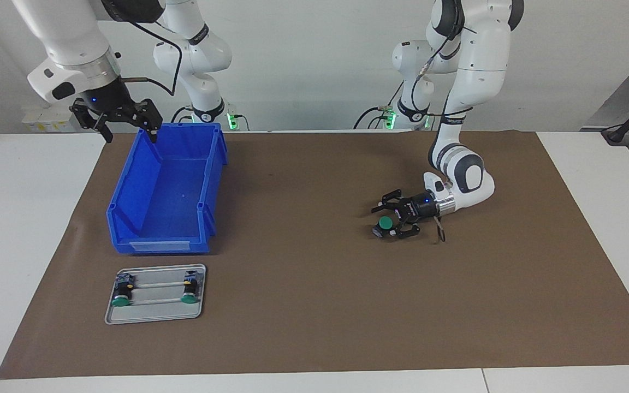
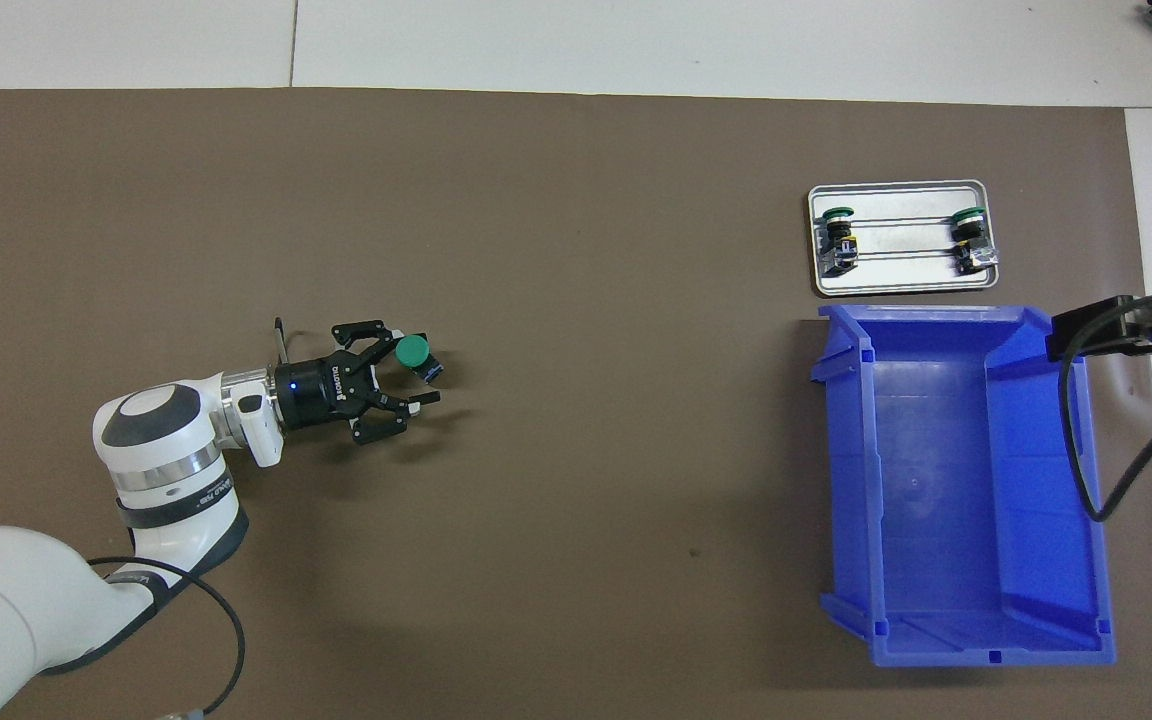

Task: Place and press button with both arms

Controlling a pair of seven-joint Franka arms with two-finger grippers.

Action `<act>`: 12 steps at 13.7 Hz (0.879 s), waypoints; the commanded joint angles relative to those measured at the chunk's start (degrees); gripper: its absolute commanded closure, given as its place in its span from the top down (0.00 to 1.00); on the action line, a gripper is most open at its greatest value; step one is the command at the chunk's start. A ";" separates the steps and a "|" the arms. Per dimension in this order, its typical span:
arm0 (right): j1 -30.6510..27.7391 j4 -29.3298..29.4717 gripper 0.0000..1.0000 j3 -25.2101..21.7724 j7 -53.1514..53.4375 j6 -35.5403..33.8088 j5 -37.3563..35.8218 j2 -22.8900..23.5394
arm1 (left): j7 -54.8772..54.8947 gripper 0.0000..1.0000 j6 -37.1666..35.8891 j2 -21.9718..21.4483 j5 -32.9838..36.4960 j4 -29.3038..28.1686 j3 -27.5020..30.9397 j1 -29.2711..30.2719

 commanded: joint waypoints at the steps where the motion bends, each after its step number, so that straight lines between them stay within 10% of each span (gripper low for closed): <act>1: -0.25 -1.57 1.00 0.36 0.25 0.70 -0.20 -1.39 | 0.88 0.77 -0.15 -0.01 0.87 -0.40 0.17 -0.45; 12: -0.25 -1.57 1.00 0.36 0.25 0.70 -0.20 -1.39 | 0.79 0.97 -1.03 -0.89 1.66 -0.40 0.26 -1.76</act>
